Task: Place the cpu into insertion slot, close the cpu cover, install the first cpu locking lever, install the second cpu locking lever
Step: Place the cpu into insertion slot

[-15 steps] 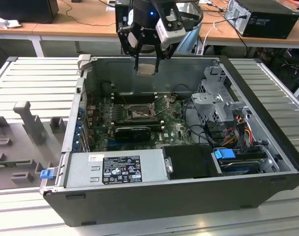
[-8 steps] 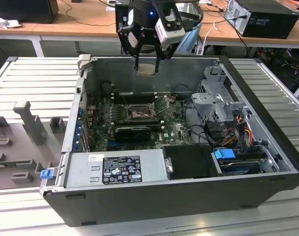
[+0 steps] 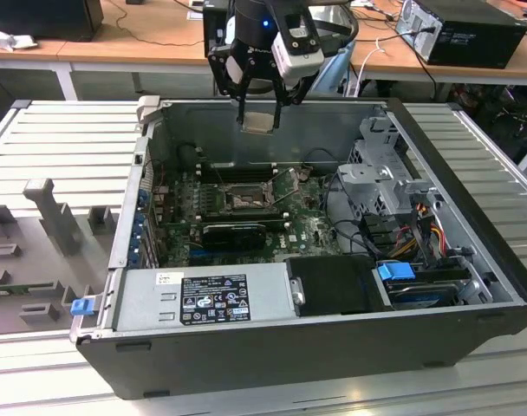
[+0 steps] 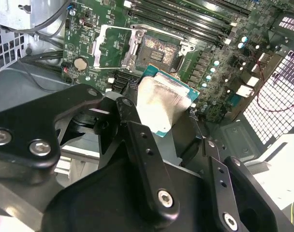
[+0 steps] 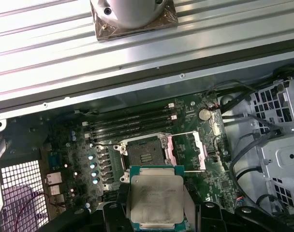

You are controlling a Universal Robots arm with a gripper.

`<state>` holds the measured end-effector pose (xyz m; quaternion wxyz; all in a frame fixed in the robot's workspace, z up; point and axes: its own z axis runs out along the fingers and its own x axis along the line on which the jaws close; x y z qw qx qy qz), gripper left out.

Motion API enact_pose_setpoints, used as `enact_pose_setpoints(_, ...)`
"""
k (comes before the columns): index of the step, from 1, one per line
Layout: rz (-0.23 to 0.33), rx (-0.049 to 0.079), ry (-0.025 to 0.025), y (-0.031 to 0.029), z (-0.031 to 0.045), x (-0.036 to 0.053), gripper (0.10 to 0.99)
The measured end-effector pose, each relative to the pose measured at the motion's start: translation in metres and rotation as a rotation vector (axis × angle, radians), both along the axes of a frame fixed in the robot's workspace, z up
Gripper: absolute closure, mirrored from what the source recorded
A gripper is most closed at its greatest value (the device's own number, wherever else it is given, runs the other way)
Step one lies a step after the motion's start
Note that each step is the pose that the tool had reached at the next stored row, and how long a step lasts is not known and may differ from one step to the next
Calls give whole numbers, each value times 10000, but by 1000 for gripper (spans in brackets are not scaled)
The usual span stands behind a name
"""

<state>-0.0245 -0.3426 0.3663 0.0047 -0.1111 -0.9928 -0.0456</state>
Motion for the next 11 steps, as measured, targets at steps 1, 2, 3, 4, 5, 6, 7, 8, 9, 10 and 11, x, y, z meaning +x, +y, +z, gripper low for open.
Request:
enact_pose_setpoints(1, -29, 0, 0, 0, 0, 0, 561)
enact_pose_setpoints(2, -61, 0, 0, 0, 0, 0, 561)
enact_pose_setpoints(3, -95, 0, 0, 0, 0, 0, 561)
enact_pose_setpoints(4, -144, 1, 0, 0, 0, 0, 561)
enact_pose_setpoints(5, -176, 0, -1, 0, 0, 0, 561)
enact_pose_setpoints(6, -231, 0, 0, 0, 0, 0, 561)
enact_pose_setpoints(7, -272, 0, -1, 0, -1, 0, 561)
enact_pose_setpoints(8, -309, 0, 0, 0, 0, 0, 561)
enact_pose_setpoints(9, -447, 0, -1, 0, -1, 0, 561)
enact_pose_setpoints(10, -550, 0, -1, 0, -1, 0, 561)
enact_pose_setpoints(11, -607, 1, 0, 0, -1, 0, 561)
